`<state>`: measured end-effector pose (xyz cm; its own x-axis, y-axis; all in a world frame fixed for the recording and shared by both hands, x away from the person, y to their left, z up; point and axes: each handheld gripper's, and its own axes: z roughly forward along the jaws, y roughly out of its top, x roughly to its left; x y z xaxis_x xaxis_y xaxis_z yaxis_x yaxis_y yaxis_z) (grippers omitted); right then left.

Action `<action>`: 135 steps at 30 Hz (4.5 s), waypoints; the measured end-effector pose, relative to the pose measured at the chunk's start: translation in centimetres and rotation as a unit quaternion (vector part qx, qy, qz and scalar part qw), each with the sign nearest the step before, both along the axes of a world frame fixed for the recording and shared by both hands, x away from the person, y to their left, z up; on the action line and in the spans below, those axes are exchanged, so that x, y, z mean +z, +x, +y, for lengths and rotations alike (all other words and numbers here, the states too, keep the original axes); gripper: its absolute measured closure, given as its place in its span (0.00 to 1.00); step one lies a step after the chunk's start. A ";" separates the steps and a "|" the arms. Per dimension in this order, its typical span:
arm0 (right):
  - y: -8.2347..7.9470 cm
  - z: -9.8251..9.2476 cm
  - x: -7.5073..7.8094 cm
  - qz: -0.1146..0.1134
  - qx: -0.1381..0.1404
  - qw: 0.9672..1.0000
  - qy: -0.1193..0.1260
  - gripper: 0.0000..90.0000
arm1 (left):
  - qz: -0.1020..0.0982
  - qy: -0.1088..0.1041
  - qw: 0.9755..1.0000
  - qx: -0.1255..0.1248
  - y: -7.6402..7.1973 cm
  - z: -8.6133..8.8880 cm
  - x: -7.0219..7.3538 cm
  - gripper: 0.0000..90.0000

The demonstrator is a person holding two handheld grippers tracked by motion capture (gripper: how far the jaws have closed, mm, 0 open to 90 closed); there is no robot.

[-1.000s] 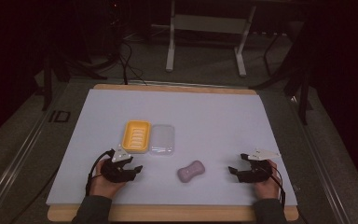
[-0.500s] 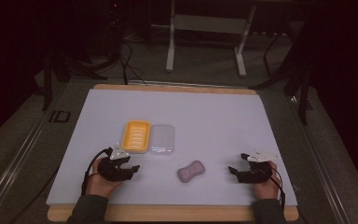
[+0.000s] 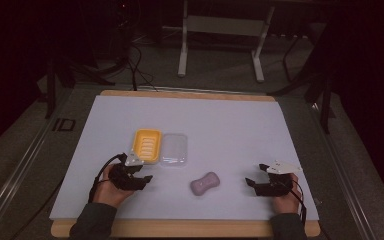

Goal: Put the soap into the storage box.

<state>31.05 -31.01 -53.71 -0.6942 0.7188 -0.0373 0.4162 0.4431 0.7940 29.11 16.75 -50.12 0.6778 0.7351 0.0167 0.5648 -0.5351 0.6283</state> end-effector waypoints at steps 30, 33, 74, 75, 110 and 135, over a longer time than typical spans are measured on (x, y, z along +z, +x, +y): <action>-0.2 -0.1 0.1 -0.011 -0.007 1.000 0.006 0.21 | 0.004 0.027 0.999 -0.035 2.2 -3.4 2.4 0.48; -0.3 -0.1 0.1 -0.012 -0.007 1.000 0.004 0.21 | 0.000 0.023 0.999 -0.049 2.3 -3.5 2.6 0.48; -0.3 -0.1 0.1 -0.011 -0.003 1.000 0.008 0.21 | -0.003 0.070 0.992 -0.107 3.5 -7.4 5.0 0.46; -0.3 -0.1 0.1 -0.011 -0.003 1.000 0.008 0.21 | -0.002 0.070 0.992 -0.108 3.5 -7.5 5.0 0.46; -0.3 -0.1 0.1 -0.016 0.001 1.000 0.008 0.24 | 0.017 0.093 0.985 -0.145 3.7 -11.5 6.1 0.45; -0.3 -0.2 0.1 -0.015 0.002 1.000 0.008 0.23 | 0.033 0.107 0.981 -0.159 3.9 -13.5 6.2 0.45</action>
<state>30.75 -31.19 -53.61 -0.6961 0.7164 -0.0468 0.3895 0.4316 0.8136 32.96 3.25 -43.96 0.8768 0.4709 0.0969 0.3834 -0.8066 0.4499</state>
